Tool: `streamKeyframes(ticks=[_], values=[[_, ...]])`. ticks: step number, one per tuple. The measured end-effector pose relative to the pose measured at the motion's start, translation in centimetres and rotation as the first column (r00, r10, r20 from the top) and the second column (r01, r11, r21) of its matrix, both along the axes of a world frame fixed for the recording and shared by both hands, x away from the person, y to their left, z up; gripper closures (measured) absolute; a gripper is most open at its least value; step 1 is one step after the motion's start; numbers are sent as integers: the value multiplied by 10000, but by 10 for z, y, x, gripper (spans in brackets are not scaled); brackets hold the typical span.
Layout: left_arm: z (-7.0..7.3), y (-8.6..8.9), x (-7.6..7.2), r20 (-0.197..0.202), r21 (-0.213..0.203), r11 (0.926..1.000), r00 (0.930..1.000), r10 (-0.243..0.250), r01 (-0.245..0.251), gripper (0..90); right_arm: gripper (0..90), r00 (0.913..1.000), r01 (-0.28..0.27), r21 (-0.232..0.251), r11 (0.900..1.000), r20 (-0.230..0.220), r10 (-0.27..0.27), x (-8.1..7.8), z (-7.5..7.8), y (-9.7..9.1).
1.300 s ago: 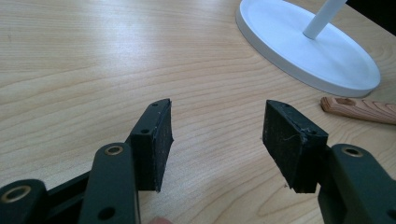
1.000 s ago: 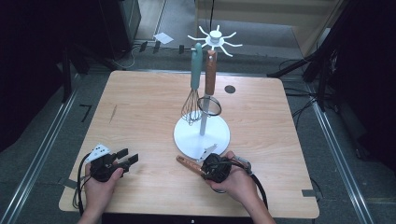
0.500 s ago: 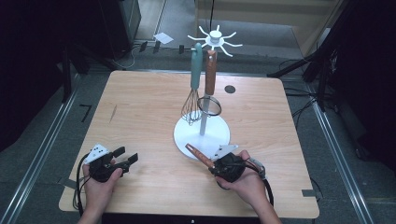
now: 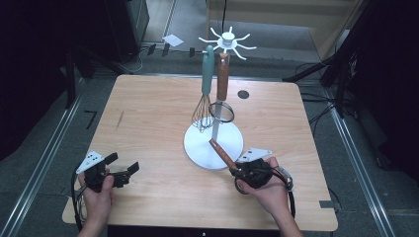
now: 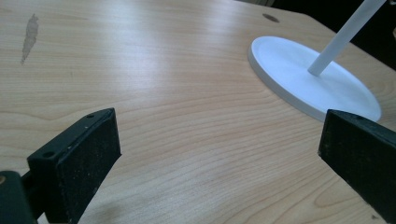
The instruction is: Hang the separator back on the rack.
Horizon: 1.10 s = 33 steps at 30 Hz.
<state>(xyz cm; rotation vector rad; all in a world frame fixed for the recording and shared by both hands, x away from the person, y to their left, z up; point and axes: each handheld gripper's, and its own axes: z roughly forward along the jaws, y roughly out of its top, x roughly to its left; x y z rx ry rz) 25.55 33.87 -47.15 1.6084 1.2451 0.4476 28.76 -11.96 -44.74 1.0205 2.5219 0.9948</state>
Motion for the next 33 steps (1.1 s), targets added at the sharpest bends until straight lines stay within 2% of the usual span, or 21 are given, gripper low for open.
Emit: streamKeyframes(ticks=[2,7,10,12,16,20,26,33], values=[[1,5,0,88,-55,10000,9999,-50,50,0,715,9999,133,176,9998,18,-134,0,1,-3],[-1,14,1,-40,467,9982,9993,367,-365,0,714,9982,533,579,9969,236,-547,3,2,-12],[-3,20,3,-165,446,9976,9984,537,-529,0,714,9966,745,829,9938,295,-772,3,4,-18],[-5,20,4,-203,387,9979,9984,528,-519,0,714,9938,973,1045,9898,432,-1023,3,5,-22],[-8,15,6,-238,545,9977,9988,428,-414,0,714,9886,1319,1422,9810,532,-1407,3,8,-28],[-9,14,6,-162,660,9968,9987,473,-462,0,714,9828,1551,1572,9753,756,-1684,3,10,-33],[-10,14,7,-149,673,9966,9987,481,-470,0,714,9747,1754,1957,9649,1031,-1981,2,13,-37],[-10,12,7,-137,736,9962,9988,468,-457,0,714,9680,1826,2165,9590,1315,-2140,0,16,-39]])
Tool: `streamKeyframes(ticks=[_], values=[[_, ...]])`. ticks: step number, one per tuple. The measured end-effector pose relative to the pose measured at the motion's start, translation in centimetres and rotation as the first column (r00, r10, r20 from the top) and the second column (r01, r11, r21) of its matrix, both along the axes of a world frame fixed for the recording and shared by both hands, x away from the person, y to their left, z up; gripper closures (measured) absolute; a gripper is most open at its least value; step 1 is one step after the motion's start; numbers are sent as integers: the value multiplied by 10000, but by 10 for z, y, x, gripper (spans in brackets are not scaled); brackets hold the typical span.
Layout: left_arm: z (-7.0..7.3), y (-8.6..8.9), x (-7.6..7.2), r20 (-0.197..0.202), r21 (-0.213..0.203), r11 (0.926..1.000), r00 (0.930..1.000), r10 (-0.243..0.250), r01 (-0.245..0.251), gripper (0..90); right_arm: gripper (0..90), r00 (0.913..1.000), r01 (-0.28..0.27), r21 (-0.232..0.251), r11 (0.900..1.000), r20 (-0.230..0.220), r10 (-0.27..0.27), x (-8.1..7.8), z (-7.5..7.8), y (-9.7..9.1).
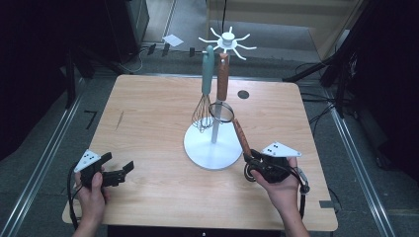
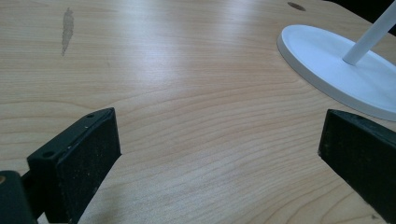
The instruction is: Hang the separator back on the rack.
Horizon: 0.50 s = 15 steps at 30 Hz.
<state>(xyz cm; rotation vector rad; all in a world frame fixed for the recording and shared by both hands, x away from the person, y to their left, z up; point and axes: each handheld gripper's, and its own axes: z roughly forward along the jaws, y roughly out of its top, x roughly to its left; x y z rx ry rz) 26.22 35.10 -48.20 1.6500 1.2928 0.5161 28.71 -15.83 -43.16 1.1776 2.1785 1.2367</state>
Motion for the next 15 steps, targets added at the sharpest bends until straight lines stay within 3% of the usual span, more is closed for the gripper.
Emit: streamKeyframes(ticks=[7,15], values=[[-1,-1,0,7,90,10000,10000,-41,41,0,714,9995,34,569,9984,306,-52,-3,5,-4],[-1,-2,0,-11,121,9999,10000,3,-3,0,714,9965,356,882,9955,728,-420,-6,11,-8]])
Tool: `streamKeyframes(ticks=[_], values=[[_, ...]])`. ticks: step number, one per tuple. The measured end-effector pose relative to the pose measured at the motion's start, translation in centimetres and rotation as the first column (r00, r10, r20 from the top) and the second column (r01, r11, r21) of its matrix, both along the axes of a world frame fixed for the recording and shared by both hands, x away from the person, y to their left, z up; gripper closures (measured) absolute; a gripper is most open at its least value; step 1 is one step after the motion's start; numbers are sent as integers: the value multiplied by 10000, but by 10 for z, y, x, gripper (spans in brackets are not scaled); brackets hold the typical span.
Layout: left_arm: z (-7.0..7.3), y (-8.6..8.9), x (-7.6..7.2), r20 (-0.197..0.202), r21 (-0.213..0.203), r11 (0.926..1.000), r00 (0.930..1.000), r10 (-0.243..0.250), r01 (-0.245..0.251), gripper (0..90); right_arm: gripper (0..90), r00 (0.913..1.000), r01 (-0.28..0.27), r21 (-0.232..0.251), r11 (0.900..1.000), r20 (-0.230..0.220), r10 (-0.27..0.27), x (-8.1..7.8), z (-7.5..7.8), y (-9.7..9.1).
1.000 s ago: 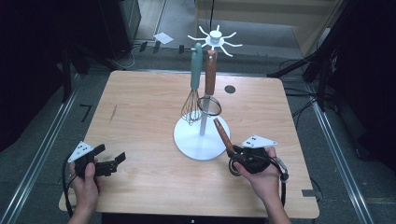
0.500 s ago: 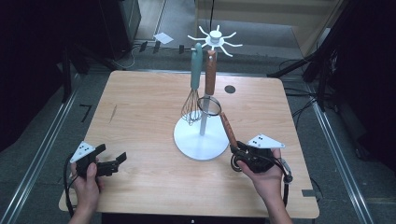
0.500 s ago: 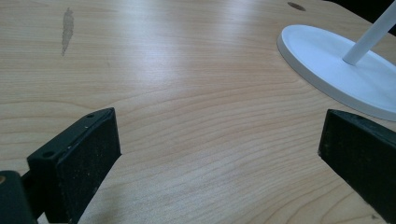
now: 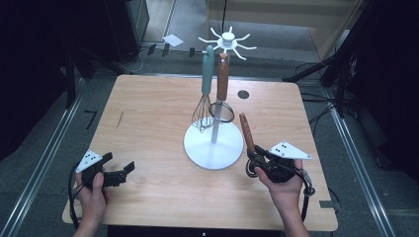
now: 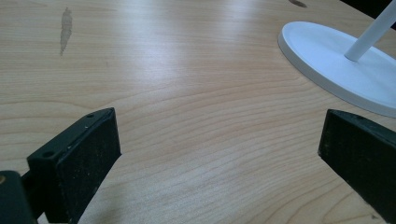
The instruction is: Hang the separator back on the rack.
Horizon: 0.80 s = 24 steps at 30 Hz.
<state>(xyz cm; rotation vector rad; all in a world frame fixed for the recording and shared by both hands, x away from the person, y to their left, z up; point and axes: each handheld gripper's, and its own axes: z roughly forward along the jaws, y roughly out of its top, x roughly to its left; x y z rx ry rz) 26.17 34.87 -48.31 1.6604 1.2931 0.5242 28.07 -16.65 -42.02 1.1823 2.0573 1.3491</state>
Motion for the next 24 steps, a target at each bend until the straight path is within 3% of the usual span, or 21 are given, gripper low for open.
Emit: streamKeyframes(ticks=[4,16,24], values=[[0,0,-2,57,-33,10000,10000,58,-58,0,714,10000,-28,293,9996,59,27,-3,4,-2],[-1,-2,-2,77,78,9999,9999,112,-112,0,714,9982,20,519,9987,602,-52,-8,19,-3],[-1,-1,-3,136,-44,9998,9997,205,-205,0,713,9959,-86,1019,9948,910,-8,-12,31,-2]])
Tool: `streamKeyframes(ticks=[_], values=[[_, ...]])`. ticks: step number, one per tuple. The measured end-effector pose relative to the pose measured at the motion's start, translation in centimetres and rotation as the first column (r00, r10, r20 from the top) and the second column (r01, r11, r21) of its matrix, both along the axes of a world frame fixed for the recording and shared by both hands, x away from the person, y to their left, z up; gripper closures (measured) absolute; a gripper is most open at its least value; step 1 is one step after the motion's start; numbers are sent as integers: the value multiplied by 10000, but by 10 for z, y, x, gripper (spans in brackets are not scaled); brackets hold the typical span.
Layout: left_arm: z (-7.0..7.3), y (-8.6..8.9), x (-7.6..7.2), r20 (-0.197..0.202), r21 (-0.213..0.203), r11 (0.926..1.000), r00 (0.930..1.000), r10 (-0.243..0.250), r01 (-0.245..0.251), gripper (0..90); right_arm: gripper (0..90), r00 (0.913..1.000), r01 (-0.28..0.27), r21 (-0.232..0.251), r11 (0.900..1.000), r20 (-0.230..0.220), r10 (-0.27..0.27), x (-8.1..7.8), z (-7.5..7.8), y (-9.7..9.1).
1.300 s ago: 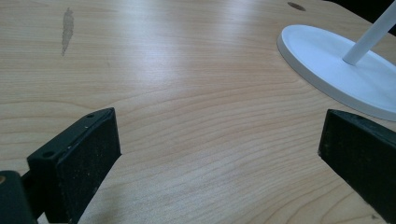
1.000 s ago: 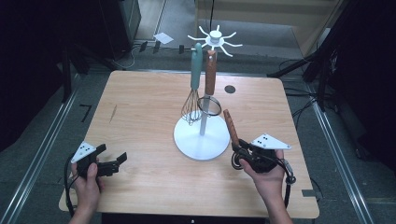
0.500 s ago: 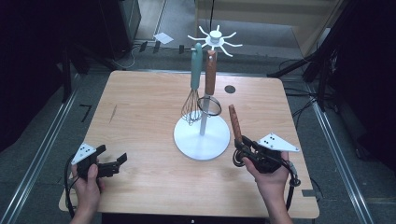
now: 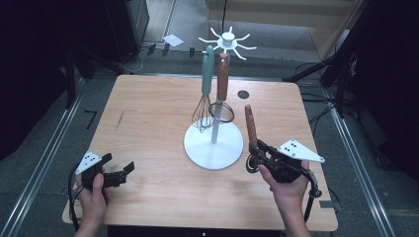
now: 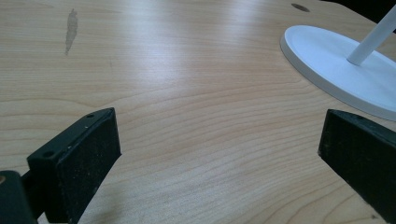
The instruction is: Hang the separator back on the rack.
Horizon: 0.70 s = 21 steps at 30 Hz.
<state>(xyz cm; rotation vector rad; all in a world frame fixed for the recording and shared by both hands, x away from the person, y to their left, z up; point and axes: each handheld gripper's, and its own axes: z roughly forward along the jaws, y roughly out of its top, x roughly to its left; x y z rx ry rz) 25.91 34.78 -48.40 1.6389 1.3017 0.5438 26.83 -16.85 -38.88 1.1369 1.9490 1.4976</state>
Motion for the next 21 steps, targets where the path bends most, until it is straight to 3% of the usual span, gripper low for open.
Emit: streamKeyframes(ticks=[6,21], values=[[0,0,-1,51,56,10000,10000,45,-45,0,713,9997,-122,441,9990,214,113,0,9,0],[0,0,0,16,78,10000,10000,27,-27,0,713,9979,-216,380,9990,617,192,2,19,8]])
